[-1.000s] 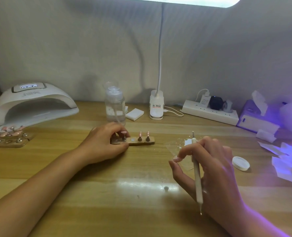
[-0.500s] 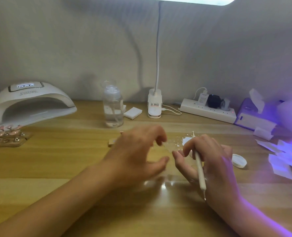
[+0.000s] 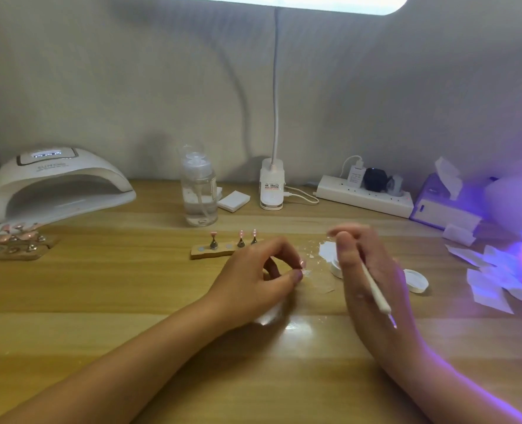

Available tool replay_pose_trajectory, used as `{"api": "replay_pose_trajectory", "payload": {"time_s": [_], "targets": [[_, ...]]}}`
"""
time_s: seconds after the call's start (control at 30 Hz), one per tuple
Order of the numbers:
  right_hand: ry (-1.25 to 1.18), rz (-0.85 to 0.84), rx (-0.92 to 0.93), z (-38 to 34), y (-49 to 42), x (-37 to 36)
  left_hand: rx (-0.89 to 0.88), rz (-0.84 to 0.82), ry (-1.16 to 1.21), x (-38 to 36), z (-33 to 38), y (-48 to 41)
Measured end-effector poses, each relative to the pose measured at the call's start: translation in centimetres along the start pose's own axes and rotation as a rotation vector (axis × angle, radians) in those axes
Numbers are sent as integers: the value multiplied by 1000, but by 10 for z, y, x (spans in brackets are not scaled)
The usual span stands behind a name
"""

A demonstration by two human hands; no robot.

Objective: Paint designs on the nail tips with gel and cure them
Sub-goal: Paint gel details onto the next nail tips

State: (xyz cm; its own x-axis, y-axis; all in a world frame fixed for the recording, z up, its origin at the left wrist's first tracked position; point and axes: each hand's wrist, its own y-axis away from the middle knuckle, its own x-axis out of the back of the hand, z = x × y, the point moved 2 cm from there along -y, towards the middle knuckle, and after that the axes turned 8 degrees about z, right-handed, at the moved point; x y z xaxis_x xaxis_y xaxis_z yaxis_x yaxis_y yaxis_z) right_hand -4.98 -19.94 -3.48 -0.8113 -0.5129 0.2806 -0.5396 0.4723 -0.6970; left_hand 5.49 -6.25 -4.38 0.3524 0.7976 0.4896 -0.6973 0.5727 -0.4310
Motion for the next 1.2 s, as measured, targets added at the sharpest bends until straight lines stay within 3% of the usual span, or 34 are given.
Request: {"api": "replay_pose_trajectory", "payload": {"time_s": [0.1, 0.2, 0.33, 0.5, 0.67, 0.87, 1.2], "targets": [[-136, 150, -223, 11, -7, 3, 90, -38, 35, -1, -3, -4], [-214, 186, -383, 27, -17, 9, 115, -124, -5, -2, -1, -9], [-236, 152, -395, 38, -22, 19, 194, -98, -1, -9, 1, -15], [-209, 153, -453, 43, -21, 14, 101, 9, -46, -13, -3, -11], [-133, 165, -578, 51, -22, 13, 78, -18, -41, -14, -4, -12], [-77, 173, -571, 58, -20, 12, 28, -174, -63, -10, -3, -20], [-78, 147, -518, 57, -19, 12, -1, -60, -165, -15, -5, -14]]}}
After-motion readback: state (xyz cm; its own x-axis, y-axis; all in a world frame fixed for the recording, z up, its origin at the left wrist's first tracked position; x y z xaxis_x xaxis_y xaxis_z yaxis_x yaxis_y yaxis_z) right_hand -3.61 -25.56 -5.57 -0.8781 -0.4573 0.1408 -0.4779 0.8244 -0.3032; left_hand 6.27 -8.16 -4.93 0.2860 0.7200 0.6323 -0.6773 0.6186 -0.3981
